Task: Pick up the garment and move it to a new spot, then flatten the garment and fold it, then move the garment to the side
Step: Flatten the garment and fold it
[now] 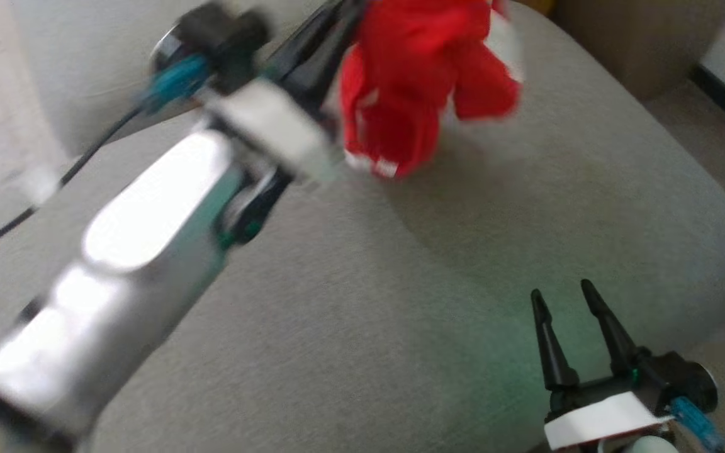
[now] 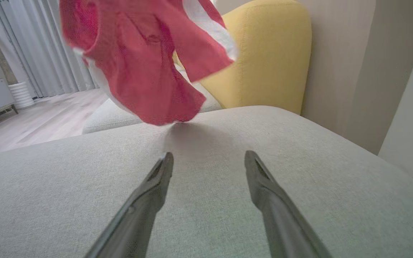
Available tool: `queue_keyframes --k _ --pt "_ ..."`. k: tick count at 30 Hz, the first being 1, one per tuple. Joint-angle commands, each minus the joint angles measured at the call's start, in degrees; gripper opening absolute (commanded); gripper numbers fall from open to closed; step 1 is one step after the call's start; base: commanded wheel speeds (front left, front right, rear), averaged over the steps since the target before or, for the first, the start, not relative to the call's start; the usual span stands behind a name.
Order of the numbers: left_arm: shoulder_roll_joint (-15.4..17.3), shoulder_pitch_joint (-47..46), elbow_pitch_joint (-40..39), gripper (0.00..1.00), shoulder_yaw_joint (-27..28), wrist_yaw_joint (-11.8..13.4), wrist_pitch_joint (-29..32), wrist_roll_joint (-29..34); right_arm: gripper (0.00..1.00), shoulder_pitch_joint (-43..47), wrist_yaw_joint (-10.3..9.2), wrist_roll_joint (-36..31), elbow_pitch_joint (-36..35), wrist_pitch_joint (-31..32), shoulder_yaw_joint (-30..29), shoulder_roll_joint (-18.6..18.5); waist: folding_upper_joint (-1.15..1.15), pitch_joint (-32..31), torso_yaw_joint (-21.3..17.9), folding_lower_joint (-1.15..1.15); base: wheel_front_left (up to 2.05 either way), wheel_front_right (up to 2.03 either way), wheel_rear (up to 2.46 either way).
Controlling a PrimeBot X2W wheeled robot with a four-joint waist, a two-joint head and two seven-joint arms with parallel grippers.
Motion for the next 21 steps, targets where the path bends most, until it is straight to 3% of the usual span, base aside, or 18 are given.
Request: queue_keyframes --k 1,5,10,14,21 --pt "5.8 2.9 -3.8 0.00 2.5 1.6 1.9 -0.8 1.00 -1.3 -0.04 -0.5 -2.4 -0.2 0.7 -0.4 0.00 -0.6 3.8 0.01 0.00 0.00 0.00" --pt "12.7 13.2 -9.0 0.00 1.4 4.1 5.1 -3.0 1.00 -1.4 -0.04 -0.9 -2.4 -0.2 0.4 -0.4 0.00 0.6 9.0 0.01 0.00 0.00 0.00" --pt "17.3 19.2 -10.0 0.00 0.5 5.6 4.2 -2.5 1.00 -2.7 -0.04 -1.2 -1.6 -0.2 0.3 -0.4 0.00 2.4 13.4 0.01 0.00 0.00 0.00" --pt "19.3 19.9 -9.0 0.00 1.0 6.6 1.8 -0.6 1.00 -4.3 -0.04 -1.2 -0.1 -0.2 -0.3 -0.4 0.00 4.0 16.5 0.01 0.00 0.00 0.00" --pt "19.7 17.7 -5.4 0.00 2.1 6.3 -1.1 0.9 1.00 -11.6 -0.04 2.5 7.0 -0.2 1.2 -0.4 0.00 6.0 19.1 0.01 0.00 0.00 0.00"
